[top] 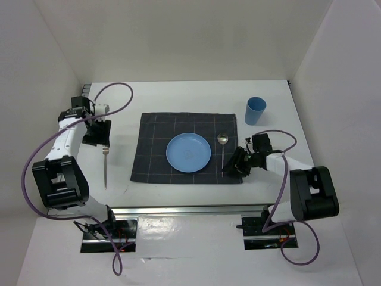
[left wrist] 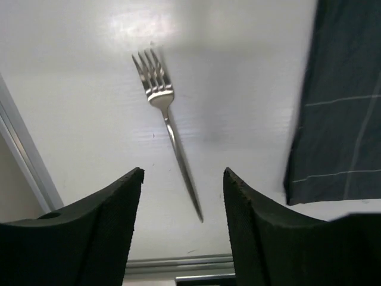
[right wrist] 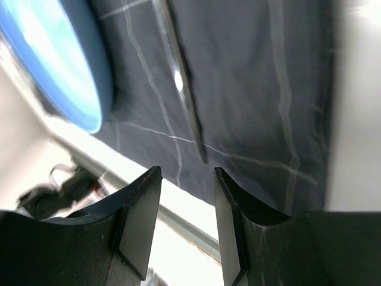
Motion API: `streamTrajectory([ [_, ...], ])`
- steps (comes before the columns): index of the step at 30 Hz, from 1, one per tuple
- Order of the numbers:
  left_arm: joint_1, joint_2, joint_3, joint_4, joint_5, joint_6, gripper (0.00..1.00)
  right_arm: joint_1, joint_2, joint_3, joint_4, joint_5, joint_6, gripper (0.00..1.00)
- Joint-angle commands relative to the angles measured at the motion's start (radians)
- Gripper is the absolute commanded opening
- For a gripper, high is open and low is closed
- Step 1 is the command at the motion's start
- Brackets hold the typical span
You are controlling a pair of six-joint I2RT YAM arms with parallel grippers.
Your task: Set the dinner table for one person
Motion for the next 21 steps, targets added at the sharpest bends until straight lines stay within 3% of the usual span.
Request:
streamTrajectory([
  [1,-0.012,0.033,-0.070,-0.003,-0.168,0.136,0.65,0.021,-0.109,0.086,-0.147,0.199,0.027,0.48],
  [6,-0.012,0.075,-0.154,0.023,-0.140,0.193,0.72,0.121,-0.238,0.156,-0.236,0.386,0.052,0.69],
  [13,-0.012,0.182,-0.165,0.048,-0.140,0.181,0.72,0.168,-0.281,0.147,-0.254,0.454,0.052,0.70],
  [21,-0.012,0.329,-0.156,0.104,-0.182,0.138,0.52,0.168,-0.290,0.147,-0.245,0.485,0.043,0.70],
])
